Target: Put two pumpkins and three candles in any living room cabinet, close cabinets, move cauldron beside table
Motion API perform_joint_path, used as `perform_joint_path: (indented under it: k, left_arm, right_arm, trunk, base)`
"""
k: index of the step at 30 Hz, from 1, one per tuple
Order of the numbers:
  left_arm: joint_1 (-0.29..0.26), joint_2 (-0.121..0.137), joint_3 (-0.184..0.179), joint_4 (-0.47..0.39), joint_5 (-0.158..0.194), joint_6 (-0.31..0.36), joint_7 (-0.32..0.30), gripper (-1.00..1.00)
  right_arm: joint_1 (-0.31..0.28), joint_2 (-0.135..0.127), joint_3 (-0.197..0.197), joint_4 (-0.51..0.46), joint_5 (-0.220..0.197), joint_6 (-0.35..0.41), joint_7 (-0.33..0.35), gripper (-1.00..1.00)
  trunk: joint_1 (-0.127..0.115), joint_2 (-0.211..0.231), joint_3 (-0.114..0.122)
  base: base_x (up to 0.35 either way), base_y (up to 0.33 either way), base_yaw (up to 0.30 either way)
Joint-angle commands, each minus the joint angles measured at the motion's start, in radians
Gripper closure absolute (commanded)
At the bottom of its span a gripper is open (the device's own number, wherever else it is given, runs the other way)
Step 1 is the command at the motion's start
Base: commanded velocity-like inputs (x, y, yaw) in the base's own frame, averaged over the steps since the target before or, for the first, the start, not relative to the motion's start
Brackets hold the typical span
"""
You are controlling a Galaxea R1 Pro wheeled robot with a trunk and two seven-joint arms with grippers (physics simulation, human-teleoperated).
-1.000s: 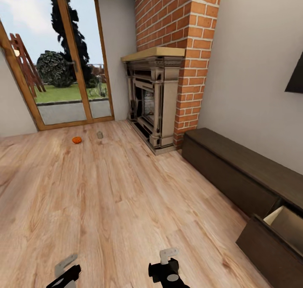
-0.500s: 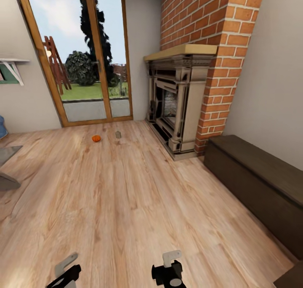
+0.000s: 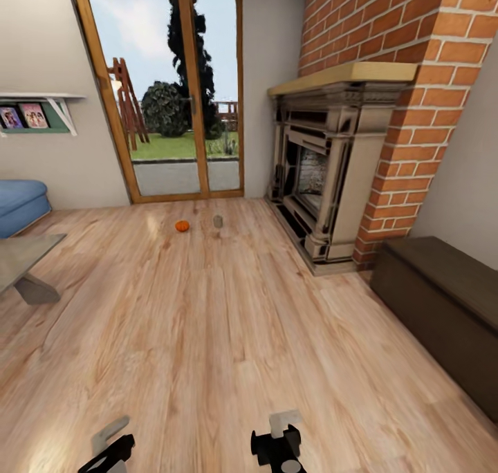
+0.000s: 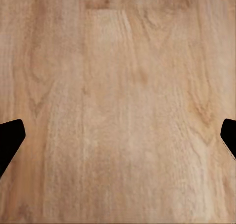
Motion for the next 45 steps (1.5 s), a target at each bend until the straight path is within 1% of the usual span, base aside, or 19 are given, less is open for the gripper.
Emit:
perform_joint_path:
  k: [1, 9, 16, 26, 33, 41, 45]
  left_arm:
    - [0.0, -0.001, -0.002, 0.0, 0.003, -0.002, 0.003, -1.0]
    - [0.0, -0.009, -0.003, 0.007, 0.002, -0.002, 0.003, -1.0]
    - [0.0, -0.01, -0.003, 0.007, 0.001, -0.002, 0.003, -1.0]
    - [0.0, -0.011, -0.004, 0.008, 0.001, -0.002, 0.003, -1.0]
    - [0.0, -0.011, -0.004, 0.008, 0.001, -0.003, 0.003, -1.0]
    - [0.0, -0.011, -0.004, 0.008, 0.001, -0.003, 0.003, -1.0]
    - [0.0, -0.011, -0.004, 0.008, 0.001, -0.003, 0.003, -1.0]
  right_arm:
    - [-0.001, 0.0, 0.008, 0.002, -0.011, -0.011, -0.006, -1.0]
    - [-0.001, 0.0, 0.006, 0.002, -0.01, -0.021, -0.006, -1.0]
    - [-0.001, 0.0, 0.005, 0.002, -0.018, -0.059, -0.007, -1.0]
    - [-0.001, 0.0, 0.006, 0.002, -0.017, -0.064, -0.007, -1.0]
    - [-0.001, 0.0, 0.005, 0.002, -0.016, -0.065, -0.007, -1.0]
    - [-0.001, 0.0, 0.005, 0.003, -0.012, -0.064, -0.006, -1.0]
    - [-0.001, 0.0, 0.005, 0.002, -0.019, -0.065, -0.007, -1.0]
  trunk:
    - [0.0, 0.0, -0.002]
    - [0.0, 0.0, -0.01]
    - [0.0, 0.0, -0.017]
    - [0.0, 0.0, -0.018]
    - [0.0, 0.0, -0.018]
    - [0.0, 0.0, -0.018]
    - [0.0, 0.0, -0.018]
  base:
    - [0.342, 0.0, 0.235]
    - [0.342, 0.0, 0.231]
    - [0.342, 0.0, 0.216]
    - [0.342, 0.0, 0.036]
    - [0.342, 0.0, 0.159]
    - [0.342, 0.0, 0.018]
    - [0.342, 0.0, 0.001]
